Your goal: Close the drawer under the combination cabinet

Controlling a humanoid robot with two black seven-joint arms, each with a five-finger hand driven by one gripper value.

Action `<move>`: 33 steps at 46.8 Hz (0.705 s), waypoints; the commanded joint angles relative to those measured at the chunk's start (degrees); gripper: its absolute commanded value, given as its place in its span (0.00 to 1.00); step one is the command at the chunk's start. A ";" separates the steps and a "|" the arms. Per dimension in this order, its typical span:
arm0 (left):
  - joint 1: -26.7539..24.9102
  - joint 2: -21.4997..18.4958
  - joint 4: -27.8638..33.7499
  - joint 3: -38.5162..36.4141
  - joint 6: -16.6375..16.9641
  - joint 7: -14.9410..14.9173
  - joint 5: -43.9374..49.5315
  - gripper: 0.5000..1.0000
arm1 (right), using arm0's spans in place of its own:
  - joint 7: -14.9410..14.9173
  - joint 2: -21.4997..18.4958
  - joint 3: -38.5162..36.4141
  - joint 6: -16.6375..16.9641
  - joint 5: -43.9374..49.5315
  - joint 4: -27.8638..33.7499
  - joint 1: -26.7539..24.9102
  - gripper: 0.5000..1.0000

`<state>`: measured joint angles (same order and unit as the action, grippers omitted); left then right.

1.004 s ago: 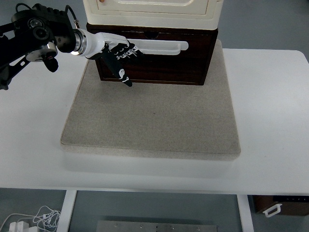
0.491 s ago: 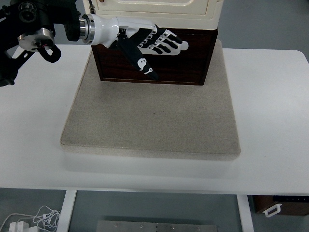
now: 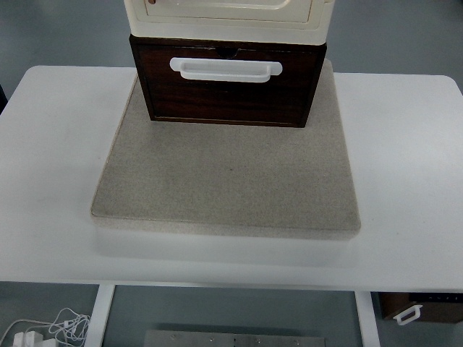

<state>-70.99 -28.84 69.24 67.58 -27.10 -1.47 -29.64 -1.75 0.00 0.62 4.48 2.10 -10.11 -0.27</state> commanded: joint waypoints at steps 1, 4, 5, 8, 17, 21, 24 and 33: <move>0.06 -0.25 -1.91 2.90 4.67 -0.03 0.11 0.99 | 0.00 0.00 0.00 0.01 0.10 0.00 0.01 0.90; -0.02 -0.95 -3.75 4.83 9.85 0.06 0.11 0.99 | 0.00 0.00 0.00 0.01 0.01 0.00 0.01 0.90; -0.20 -1.13 -4.63 5.62 11.78 0.06 0.11 0.99 | 0.00 0.00 0.00 0.01 0.10 0.00 0.01 0.90; -0.29 -1.48 -7.79 7.12 16.80 0.15 0.20 0.99 | 0.00 0.00 0.00 0.01 0.01 0.09 0.01 0.90; 0.15 -2.09 -18.77 6.95 25.51 0.15 1.07 0.99 | 0.00 0.00 0.00 0.01 0.01 0.00 0.01 0.90; -0.29 -2.09 -25.19 6.43 27.01 -0.02 4.05 0.99 | 0.00 0.00 0.00 0.01 0.01 0.09 0.01 0.90; -0.46 -2.09 -30.46 6.33 27.54 -0.55 6.52 0.99 | 0.00 0.00 0.00 0.01 0.01 0.00 0.01 0.90; -0.29 -1.92 -45.05 4.49 25.87 -1.52 9.51 0.99 | 0.00 0.00 0.00 0.01 0.10 0.00 0.01 0.90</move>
<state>-71.24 -31.00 28.15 73.16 -0.51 -2.81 -20.33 -1.77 0.00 0.61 4.47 2.14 -10.10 -0.27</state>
